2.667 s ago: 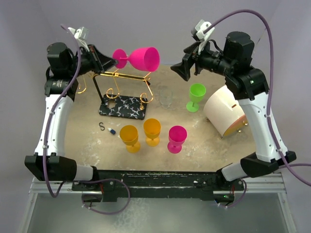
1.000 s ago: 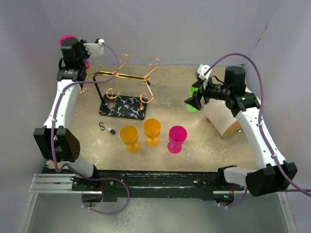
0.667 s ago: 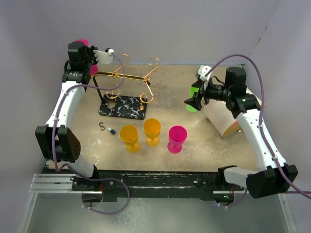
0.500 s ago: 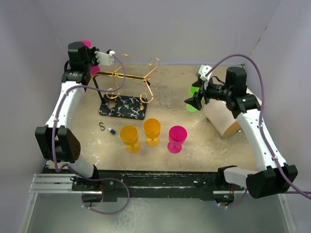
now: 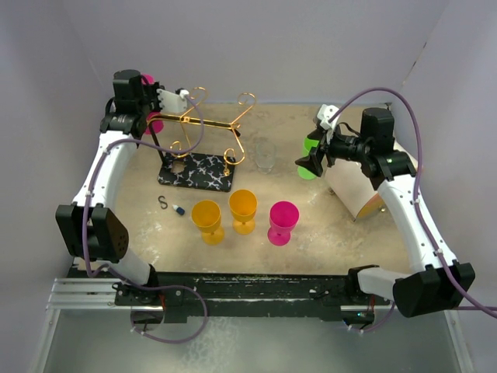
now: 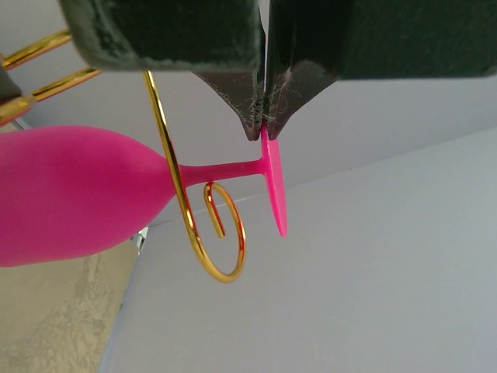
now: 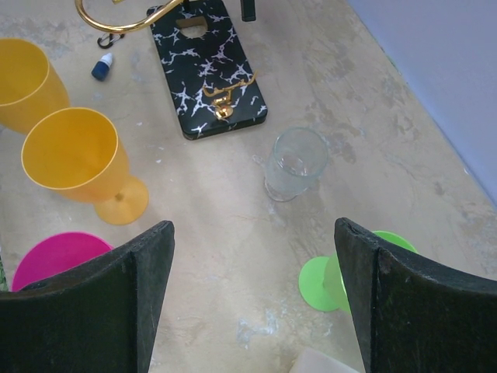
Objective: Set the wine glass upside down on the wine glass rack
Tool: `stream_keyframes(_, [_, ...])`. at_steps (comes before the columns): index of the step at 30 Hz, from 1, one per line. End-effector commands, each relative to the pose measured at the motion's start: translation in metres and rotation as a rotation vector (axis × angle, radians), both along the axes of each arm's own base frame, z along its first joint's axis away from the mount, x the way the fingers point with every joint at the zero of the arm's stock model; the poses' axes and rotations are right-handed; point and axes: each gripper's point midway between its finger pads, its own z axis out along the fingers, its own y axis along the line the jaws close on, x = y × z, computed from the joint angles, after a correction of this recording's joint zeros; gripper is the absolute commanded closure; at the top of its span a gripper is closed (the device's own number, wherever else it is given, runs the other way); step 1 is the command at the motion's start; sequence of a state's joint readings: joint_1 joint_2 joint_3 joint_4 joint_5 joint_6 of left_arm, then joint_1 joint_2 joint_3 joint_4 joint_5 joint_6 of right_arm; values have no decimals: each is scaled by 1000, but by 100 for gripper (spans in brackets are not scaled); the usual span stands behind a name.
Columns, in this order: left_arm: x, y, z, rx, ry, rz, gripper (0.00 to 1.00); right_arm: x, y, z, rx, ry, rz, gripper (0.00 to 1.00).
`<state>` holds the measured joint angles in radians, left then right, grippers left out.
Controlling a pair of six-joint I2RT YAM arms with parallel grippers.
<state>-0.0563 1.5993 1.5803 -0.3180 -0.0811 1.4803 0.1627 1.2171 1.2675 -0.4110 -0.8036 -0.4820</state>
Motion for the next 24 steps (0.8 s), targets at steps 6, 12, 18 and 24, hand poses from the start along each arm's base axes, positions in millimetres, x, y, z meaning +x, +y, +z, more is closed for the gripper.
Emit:
stream_keyframes(6, [-11, -28, 43, -47, -70, -104, 100, 1, 3, 6, 18, -28, 23, 14])
stream_keyframes(12, [-1, -40, 42, -54, -100, -119, 100, 15, -4, 12, 12, -57, -47, 12])
stream_keyframes(18, [18, -38, 46, -87, -159, -50, 100, 16, -5, 17, 25, -54, -65, 10])
stream_keyframes(24, [27, -27, 37, -98, -145, 27, 100, 17, -6, 15, 23, -51, -68, 9])
